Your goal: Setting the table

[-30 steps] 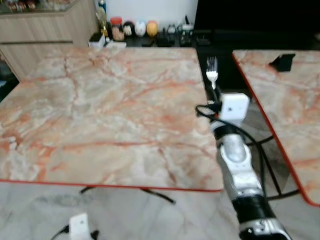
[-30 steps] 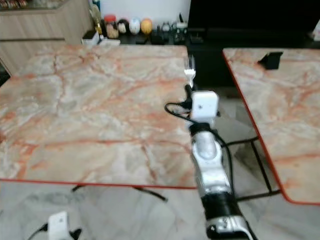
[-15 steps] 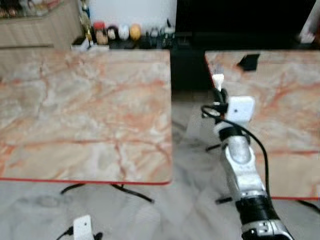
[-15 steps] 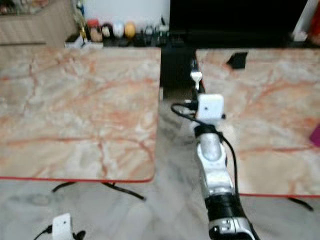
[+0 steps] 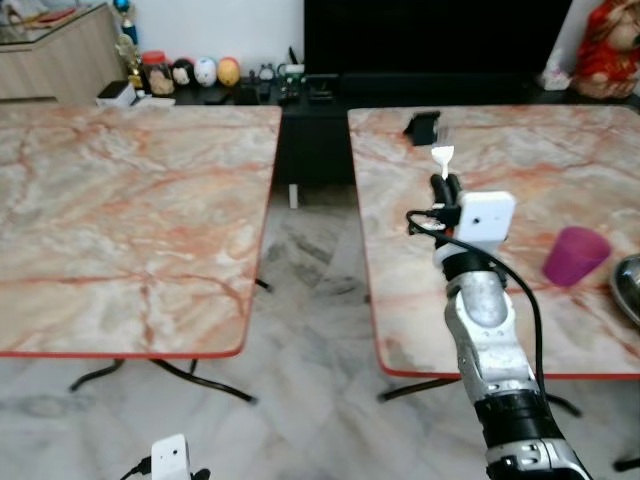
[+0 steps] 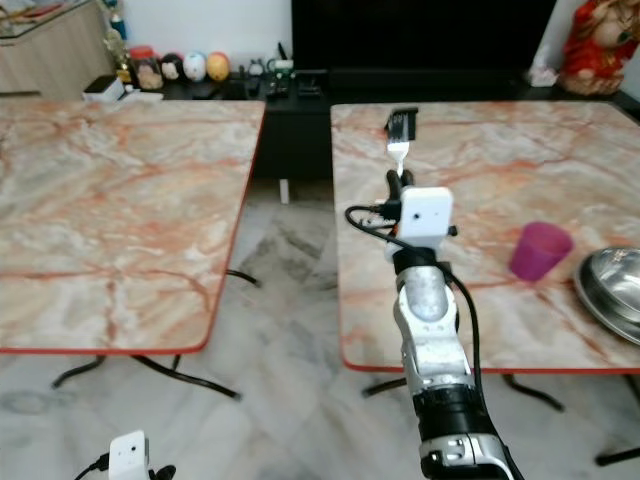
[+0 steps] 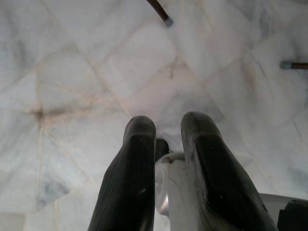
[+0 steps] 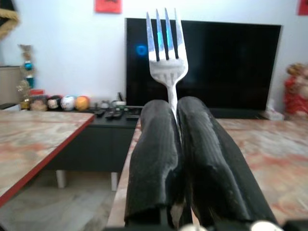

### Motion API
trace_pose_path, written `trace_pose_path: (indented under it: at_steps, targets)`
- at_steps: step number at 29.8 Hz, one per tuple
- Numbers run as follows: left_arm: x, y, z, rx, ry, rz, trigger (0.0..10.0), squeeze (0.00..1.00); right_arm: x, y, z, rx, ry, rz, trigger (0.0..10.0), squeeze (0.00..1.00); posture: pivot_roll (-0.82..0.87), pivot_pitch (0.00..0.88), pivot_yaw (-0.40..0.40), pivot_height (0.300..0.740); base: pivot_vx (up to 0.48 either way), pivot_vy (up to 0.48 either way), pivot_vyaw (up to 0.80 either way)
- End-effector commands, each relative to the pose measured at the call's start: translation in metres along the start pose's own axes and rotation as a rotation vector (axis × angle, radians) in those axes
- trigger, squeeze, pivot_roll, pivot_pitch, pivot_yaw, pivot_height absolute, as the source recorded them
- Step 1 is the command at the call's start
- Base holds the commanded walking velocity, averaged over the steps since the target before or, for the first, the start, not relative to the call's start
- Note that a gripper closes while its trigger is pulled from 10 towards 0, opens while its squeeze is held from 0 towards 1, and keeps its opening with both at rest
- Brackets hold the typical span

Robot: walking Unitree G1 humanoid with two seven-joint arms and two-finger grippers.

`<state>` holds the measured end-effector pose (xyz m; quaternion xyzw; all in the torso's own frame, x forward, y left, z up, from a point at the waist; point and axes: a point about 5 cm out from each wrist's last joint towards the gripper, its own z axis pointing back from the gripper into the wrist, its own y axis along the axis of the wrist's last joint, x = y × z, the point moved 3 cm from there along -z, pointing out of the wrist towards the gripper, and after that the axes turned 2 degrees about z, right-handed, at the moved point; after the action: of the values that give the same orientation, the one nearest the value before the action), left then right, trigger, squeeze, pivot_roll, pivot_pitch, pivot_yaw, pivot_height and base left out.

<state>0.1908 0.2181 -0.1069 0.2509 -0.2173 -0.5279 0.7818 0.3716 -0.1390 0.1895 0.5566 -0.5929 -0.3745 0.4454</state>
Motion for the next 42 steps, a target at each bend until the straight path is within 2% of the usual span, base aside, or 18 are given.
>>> trace_pose_path:
  at_steps: [1, 4, 9, 42]
  targets:
    - [-0.003, -0.003, 0.001, -0.020, 0.003, -0.012, 10.0, 0.00, -0.004, 0.010, -0.004, 0.039, 0.017, 0.002, 10.0, 0.00, 0.00, 0.000, 0.014, 0.740, 0.000, -0.398, 0.74]
    - [-0.002, -0.002, 0.000, -0.017, 0.003, -0.011, 10.0, 0.00, 0.001, 0.011, -0.006, 0.035, -0.004, -0.020, 10.0, 0.00, 0.00, 0.000, 0.015, 0.740, 0.000, -0.398, 0.47]
    - [-0.003, -0.001, 0.000, -0.011, 0.011, -0.002, 10.0, 0.00, 0.005, 0.011, -0.006, 0.030, -0.015, -0.004, 10.0, 0.00, -0.01, 0.000, 0.018, 0.740, 0.000, -0.384, 0.00]
    - [-0.004, 0.001, 0.000, -0.010, 0.014, -0.004, 10.0, 0.00, 0.010, 0.010, -0.008, 0.011, -0.043, -0.005, 10.0, 0.00, -0.01, 0.016, 0.022, 0.740, 0.000, -0.384, 0.00]
